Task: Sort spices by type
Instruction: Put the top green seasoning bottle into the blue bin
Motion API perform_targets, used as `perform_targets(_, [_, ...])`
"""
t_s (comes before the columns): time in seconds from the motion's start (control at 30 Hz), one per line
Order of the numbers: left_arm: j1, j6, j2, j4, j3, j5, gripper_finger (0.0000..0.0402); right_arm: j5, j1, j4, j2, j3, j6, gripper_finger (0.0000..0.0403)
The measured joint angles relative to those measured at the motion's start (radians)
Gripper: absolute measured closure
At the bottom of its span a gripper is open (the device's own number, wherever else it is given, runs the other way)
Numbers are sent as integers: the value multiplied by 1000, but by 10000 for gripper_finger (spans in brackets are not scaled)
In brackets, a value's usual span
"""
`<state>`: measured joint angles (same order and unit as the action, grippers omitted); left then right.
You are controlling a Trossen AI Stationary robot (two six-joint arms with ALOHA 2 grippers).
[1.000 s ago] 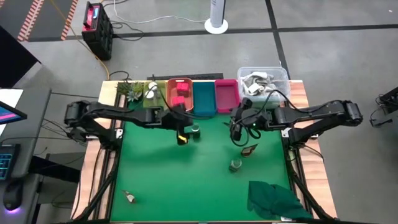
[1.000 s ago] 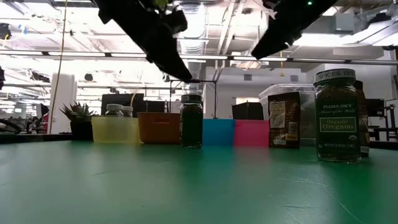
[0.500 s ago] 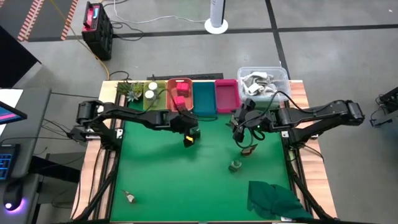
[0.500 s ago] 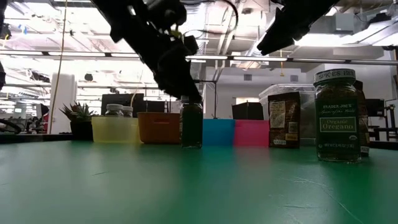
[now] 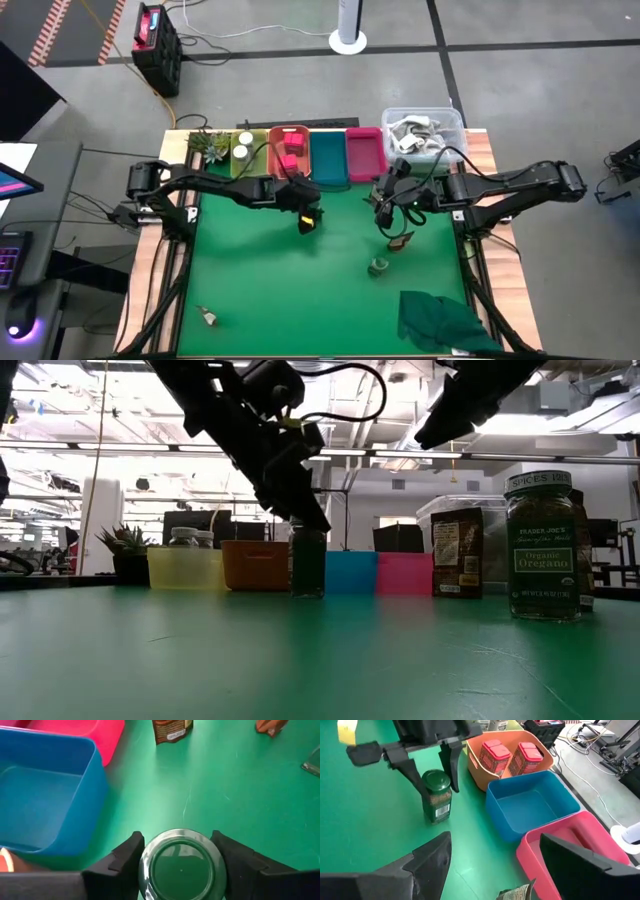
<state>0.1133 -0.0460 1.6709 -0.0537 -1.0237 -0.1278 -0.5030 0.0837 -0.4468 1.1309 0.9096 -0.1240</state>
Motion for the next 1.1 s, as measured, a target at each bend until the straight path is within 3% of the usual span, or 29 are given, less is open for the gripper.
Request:
perform_targets(0.27, [39,13,1,-4,-18,84,208,0,1,-15,0,0,-34,74])
perform_targets(0.5, [120,88,0,-45,-191,174,208,-64,3,-103,0,0,-127,74])
perform_targets(0.77, [282,169,5,-41,-324,176,208,-121,40,-121,0,0,-158,74])
perform_targets(1.1, [474,90,240,-27,-415,197,208,-132,45,-88,1,1,-137,74])
